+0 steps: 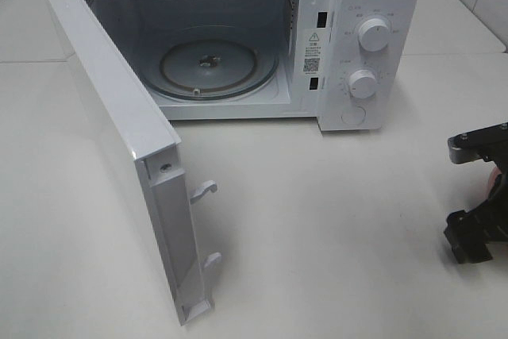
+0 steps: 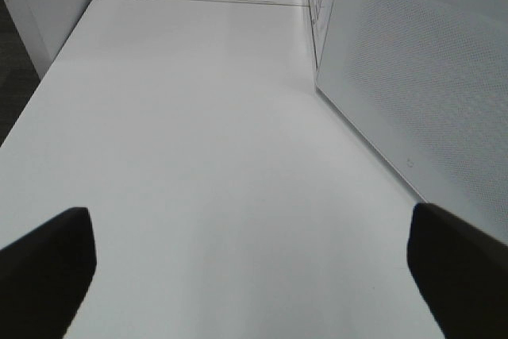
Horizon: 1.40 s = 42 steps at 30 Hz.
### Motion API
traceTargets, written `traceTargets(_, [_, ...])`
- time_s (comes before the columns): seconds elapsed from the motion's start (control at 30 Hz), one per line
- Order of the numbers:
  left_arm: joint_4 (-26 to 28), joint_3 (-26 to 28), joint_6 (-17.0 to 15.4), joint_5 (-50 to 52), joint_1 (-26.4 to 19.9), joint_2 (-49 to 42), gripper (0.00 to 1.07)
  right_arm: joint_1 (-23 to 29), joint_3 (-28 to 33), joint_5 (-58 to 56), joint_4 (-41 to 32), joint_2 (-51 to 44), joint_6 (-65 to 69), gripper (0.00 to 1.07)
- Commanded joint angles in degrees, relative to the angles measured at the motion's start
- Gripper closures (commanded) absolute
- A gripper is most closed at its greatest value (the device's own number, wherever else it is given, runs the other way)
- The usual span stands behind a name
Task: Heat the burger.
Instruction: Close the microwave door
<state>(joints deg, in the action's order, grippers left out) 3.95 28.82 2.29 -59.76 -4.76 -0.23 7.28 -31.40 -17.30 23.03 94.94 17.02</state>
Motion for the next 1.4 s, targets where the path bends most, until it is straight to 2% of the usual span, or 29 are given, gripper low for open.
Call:
traceTargets(0.03, [0.1,-0.2,-0.5,0.4,0.3,-0.2,0.06,-0.1,-2.0,-3.1,-6.6,-1.7,-1.1,0.11])
traceTargets(0.07, [0.1,-0.2,-0.5,0.4,0.3,-0.2,0.06,-0.1,-2.0,-3.1,-6.6,-1.7,-1.1,0.11])
traceTargets(0.13, [0.1,-0.2,-0.5,0.4,0.3,-0.2,0.06,-0.1,-5.8,-9.1,-9.7,-5.0,-2.5,0.11])
traceTargets(0.23, [0.1,-0.2,-0.5,0.4,0.3,-0.2,0.06,-0.1,-6.7,-10.3,-9.9,-6.1,-2.4,0.11])
traceTargets(0.33, [0.1,-0.2,-0.5,0.4,0.3,-0.2,0.06,-0.1,-11.6,-19.6,-14.0,-11.6,-2.3,0.11])
traceTargets(0.5, [0.1,-0.2,-0.5,0.4,0.3,-0.2,0.06,-0.1,-13.0,-28.9,-19.8,-17.6,-7.0,0.11])
traceTargets(0.63, [0.1,-0.2,-0.5,0.4,0.3,-0.2,0.06,-0.1,-12.3,-37.2,-24.5,-26.1,-7.8,0.11])
traceTargets(0.73, [0.1,-0.2,-0.5,0.4,0.3,-0.2,0.06,-0.1,-12.0,-38.0,-24.8,-28.3,-7.8,0.11])
traceTargets(0.8, [0.1,-0.2,-0.5,0.4,0.3,-0.2,0.06,-0.1,-10.7,-39.7,-24.6,-36.9,-8.2,0.11])
traceTargets(0.93, [0.1,-0.2,-0.5,0.4,0.3,-0.2,0.06,-0.1,-9.6,-40.2,-24.5,-43.2,-9.9,0.11])
traceTargets(1.0, [0.1,-0.2,-0.5,0.4,0.3,-0.2,0.06,-0.1,-8.3,-41.5,-25.7,-50.2,-12.5,0.11])
traceTargets(1.07, [0.1,-0.2,-0.5,0.4,0.3,-0.2,0.06,-0.1,-7.6,-42.1,-26.2,-52.8,-13.1,0.11])
traceTargets(1.1, [0.1,-0.2,-0.5,0.4,0.3,-0.2,0.06,-0.1,-6.4,-43.0,-26.6,-57.6,-14.0,0.11])
traceTargets(1.13, [0.1,-0.2,-0.5,0.4,0.3,-0.2,0.06,-0.1,-6.4,-43.0,-26.6,-57.6,-14.0,0.11])
traceTargets(1.17, [0.1,-0.2,-0.5,0.4,0.3,-0.2,0.06,-0.1,-5.2,-43.4,-26.5,-62.7,-15.3,0.11])
traceTargets(1.2, [0.1,-0.2,-0.5,0.4,0.3,-0.2,0.06,-0.1,-5.2,-43.4,-26.5,-62.7,-15.3,0.11])
traceTargets(1.27, [0.1,-0.2,-0.5,0.4,0.3,-0.2,0.06,-0.1,-3.7,-42.9,-25.5,-70.7,-17.0,0.11])
traceTargets(1.4, [0.1,-0.2,-0.5,0.4,0.3,-0.2,0.06,-0.1,-1.5,-42.9,-25.3,-77.2,-17.9,0.11])
